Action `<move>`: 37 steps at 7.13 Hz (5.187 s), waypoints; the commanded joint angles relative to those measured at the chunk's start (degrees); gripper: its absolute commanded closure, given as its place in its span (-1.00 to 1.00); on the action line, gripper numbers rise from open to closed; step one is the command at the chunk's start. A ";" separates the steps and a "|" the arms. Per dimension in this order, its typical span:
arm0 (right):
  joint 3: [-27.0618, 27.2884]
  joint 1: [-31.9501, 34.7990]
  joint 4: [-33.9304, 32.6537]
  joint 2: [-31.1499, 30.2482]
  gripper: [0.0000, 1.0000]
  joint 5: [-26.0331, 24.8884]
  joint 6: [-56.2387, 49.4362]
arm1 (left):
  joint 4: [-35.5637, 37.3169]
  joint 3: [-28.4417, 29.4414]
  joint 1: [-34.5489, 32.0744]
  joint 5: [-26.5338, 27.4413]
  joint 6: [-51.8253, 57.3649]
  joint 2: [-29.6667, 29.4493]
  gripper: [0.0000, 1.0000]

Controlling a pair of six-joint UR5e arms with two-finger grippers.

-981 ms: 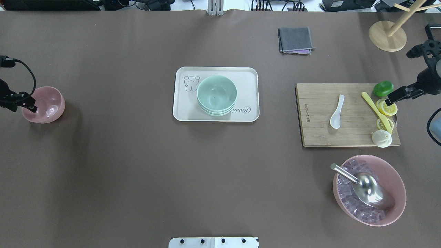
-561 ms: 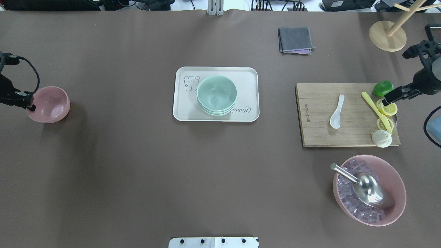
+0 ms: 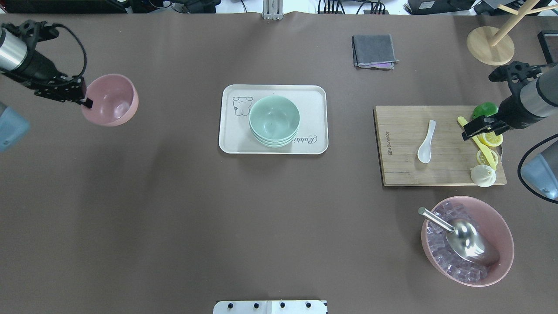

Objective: Stack pink bowl on green and place spoon
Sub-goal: 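Carry pink bowl onto green bowls while right gripper grasps white spoon, then release pink bowl with left gripper while right carries spoon toward tray, then lower the white spoon into the pink bowl and open the right gripper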

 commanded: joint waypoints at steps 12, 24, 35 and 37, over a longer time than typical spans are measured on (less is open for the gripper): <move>-8.94 -5.81 0.93 10.42 0.16 -3.13 19.95 | 7.32 1.63 19.20 16.68 -21.28 -22.82 1.00; -9.02 -6.07 0.14 15.14 1.00 -2.69 19.96 | 3.54 9.63 20.70 19.41 -21.27 -28.45 -0.96; -18.87 -16.62 -0.22 44.96 -0.99 -12.09 53.97 | -18.17 -6.45 6.46 0.59 -21.53 8.73 -0.96; -11.90 -13.75 -0.56 37.90 -1.00 -8.17 51.62 | -18.44 -8.20 5.68 3.15 -21.02 10.91 -0.96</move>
